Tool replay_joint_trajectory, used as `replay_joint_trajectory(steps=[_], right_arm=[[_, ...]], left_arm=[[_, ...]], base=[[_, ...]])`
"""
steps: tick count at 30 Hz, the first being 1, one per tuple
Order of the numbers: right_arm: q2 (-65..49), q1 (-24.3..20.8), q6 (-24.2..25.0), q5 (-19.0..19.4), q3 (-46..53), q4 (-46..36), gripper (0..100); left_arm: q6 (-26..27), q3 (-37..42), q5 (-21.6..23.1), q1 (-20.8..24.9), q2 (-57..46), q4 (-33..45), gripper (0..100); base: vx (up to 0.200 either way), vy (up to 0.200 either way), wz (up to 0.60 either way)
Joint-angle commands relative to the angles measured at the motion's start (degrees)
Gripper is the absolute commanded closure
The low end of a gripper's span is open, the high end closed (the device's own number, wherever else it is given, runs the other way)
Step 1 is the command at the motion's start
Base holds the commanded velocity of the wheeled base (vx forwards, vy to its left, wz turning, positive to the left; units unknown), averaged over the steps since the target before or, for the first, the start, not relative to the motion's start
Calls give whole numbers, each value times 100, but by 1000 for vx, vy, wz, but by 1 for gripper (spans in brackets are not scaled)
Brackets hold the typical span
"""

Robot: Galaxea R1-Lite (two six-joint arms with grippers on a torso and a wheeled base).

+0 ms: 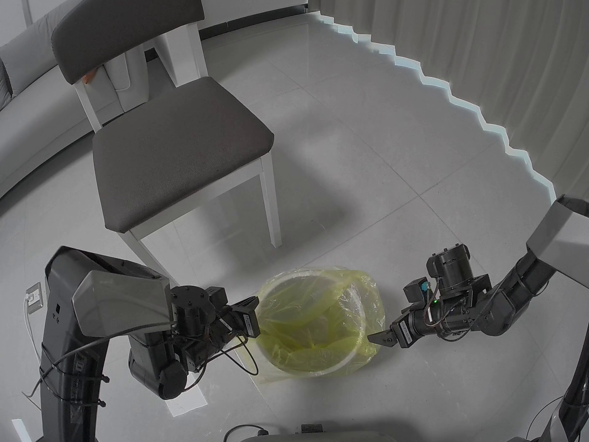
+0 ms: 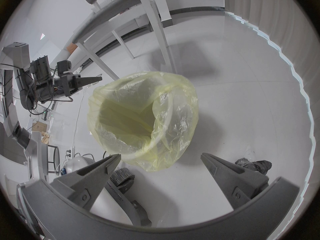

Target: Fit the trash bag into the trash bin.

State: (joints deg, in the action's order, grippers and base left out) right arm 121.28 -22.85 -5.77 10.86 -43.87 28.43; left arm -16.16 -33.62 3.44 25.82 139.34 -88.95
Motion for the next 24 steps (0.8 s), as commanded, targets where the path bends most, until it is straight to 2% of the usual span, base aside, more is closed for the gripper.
replay_joint_trajectory(steps=[1,5,11,16,17,23,24], right_arm=[[-465,8,49,4,81,-13,0],[-562,8,216,4,98,-22,0],[-562,8,207,4,160,-22,0],[-580,8,199,12,230,22,0],[-659,17,181,21,283,22,0],[-773,87,164,65,380,31,0],[-773,96,164,65,380,31,0]], left_arm=[[61,-171,61,187,23,-43,100],[228,-189,148,327,111,-8,100],[333,-48,421,459,120,-52,100],[421,-66,825,398,137,-61,100],[571,-118,931,301,173,-78,100],[650,-101,939,231,85,-96,100],[650,-127,939,222,102,-78,0]], base=[[0,0,0],[0,0,0],[0,0,0],[0,0,0],[0,0,0],[0,0,0],[0,0,0]])
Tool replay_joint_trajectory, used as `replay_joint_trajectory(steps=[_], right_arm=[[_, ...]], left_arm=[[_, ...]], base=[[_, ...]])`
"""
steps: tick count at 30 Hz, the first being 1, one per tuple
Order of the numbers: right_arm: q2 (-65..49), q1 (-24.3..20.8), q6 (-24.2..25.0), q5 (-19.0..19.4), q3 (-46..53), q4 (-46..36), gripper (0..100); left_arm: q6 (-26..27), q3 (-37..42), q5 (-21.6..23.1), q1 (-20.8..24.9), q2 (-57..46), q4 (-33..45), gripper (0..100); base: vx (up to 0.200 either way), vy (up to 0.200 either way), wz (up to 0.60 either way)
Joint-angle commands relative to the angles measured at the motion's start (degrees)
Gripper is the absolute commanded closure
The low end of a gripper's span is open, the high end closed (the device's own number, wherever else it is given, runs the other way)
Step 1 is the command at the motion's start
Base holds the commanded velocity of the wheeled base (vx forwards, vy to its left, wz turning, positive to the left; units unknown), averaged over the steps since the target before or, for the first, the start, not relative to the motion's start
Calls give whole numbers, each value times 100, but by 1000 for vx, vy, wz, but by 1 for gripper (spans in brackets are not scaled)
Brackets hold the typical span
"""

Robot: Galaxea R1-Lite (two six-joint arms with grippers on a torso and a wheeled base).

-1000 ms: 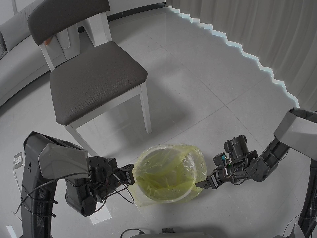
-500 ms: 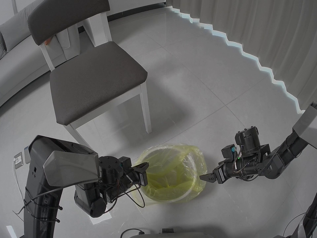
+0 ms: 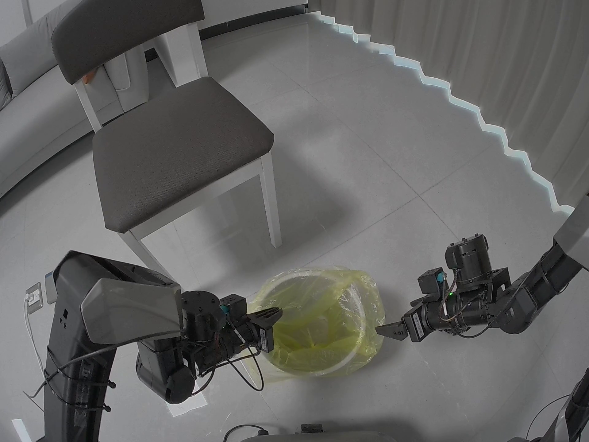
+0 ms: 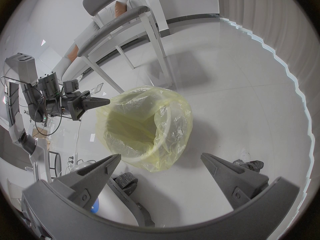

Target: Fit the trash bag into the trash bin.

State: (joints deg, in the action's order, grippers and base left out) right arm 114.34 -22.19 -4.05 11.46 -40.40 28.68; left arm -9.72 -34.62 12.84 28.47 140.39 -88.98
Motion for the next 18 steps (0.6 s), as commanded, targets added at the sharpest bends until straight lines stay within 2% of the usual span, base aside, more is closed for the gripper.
replay_joint_trajectory(steps=[1,6,13,18], right_arm=[[-78,30,-8,5,32,6,0],[-78,48,-17,14,41,6,0],[-43,39,-35,23,59,6,0],[-61,48,-35,23,50,6,0]], left_arm=[[5,-27,0,-43,-3,-67,0],[145,-150,-9,-69,138,-23,0],[972,-449,-36,-131,613,65,0],[1051,-792,-88,-210,753,249,0]], base=[[0,0,0],[0,0,0],[0,0,0],[0,0,0]])
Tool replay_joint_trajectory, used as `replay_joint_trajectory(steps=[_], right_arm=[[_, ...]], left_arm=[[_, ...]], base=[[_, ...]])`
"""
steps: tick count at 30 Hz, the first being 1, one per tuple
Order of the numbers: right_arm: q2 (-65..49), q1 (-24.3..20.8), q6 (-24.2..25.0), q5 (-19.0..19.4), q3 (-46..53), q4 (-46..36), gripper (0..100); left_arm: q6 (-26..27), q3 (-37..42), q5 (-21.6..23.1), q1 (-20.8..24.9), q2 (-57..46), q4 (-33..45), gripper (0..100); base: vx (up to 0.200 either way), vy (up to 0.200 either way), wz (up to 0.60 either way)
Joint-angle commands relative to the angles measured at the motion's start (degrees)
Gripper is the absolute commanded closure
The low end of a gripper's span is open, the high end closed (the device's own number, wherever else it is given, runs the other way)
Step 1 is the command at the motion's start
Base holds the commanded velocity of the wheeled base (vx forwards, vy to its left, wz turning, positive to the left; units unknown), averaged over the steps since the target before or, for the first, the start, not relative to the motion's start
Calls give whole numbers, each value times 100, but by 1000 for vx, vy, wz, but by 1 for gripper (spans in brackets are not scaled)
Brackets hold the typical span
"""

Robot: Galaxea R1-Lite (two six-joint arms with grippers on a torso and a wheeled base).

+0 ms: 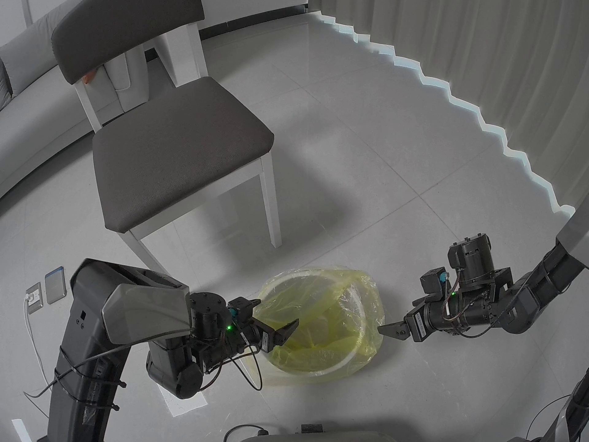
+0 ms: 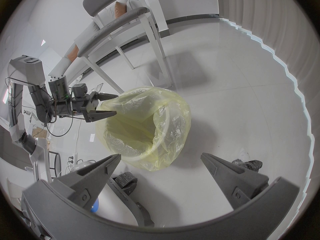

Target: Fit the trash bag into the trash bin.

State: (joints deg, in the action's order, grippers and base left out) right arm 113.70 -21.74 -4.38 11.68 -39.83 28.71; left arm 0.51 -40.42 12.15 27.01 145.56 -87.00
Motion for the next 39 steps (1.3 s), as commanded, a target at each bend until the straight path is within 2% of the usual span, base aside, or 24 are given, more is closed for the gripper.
replay_joint_trajectory(steps=[1,5,6,17,26,32,39], right_arm=[[3,3,-2,1,-8,3,0],[29,3,-2,1,-8,3,0],[29,3,-2,1,-8,3,0],[3,-6,-11,1,63,3,0],[91,20,-11,1,-25,12,0],[601,135,7,10,-676,12,0],[1251,135,33,151,-1519,-6,0]], left_arm=[[28,-273,-38,-91,228,105,0],[28,-431,-126,-126,219,263,0],[19,-449,-126,-126,210,272,100],[-69,-510,-240,-232,87,245,100],[-473,-783,-249,-320,78,307,100],[-877,-985,-240,-443,78,491,100],[-948,-1046,-187,-407,96,500,100]], base=[[0,0,0],[0,0,0],[0,0,0],[0,0,0],[0,0,0],[0,0,0],[0,0,0]])
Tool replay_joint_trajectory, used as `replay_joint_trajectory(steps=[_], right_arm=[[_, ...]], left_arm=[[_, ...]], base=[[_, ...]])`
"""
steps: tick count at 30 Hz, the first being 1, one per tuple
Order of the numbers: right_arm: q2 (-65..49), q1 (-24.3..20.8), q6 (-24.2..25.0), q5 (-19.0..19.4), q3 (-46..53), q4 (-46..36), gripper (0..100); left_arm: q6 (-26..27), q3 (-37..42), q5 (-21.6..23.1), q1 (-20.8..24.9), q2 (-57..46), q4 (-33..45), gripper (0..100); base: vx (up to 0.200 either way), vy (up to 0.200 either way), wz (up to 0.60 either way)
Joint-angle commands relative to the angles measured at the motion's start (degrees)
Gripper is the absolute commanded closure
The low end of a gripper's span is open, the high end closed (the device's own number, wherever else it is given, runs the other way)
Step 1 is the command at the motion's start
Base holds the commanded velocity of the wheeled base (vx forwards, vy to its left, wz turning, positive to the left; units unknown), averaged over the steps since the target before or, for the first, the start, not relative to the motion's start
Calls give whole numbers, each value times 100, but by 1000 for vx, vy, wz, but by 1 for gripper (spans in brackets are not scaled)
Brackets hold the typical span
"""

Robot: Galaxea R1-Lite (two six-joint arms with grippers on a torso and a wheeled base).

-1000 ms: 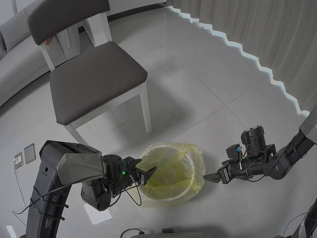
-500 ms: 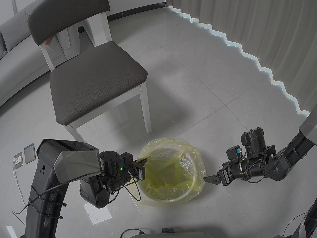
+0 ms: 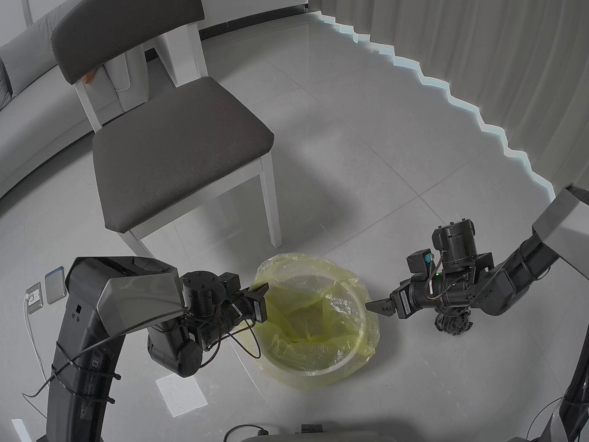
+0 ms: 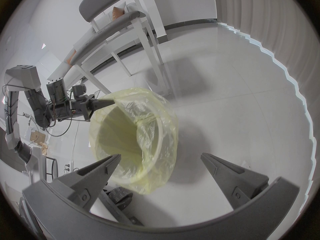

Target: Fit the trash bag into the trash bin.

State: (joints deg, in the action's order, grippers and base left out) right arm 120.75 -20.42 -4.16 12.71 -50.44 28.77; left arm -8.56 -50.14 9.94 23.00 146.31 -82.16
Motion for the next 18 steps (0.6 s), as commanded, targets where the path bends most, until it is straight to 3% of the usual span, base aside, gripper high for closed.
replay_joint_trajectory(steps=[1,18], right_arm=[[599,3,11,47,-519,-38,0],[792,91,-24,47,-510,-47,0]], left_arm=[[-85,-128,35,-24,38,25,100],[-234,-778,35,-173,600,421,100]], base=[[0,0,0],[0,0,0]])
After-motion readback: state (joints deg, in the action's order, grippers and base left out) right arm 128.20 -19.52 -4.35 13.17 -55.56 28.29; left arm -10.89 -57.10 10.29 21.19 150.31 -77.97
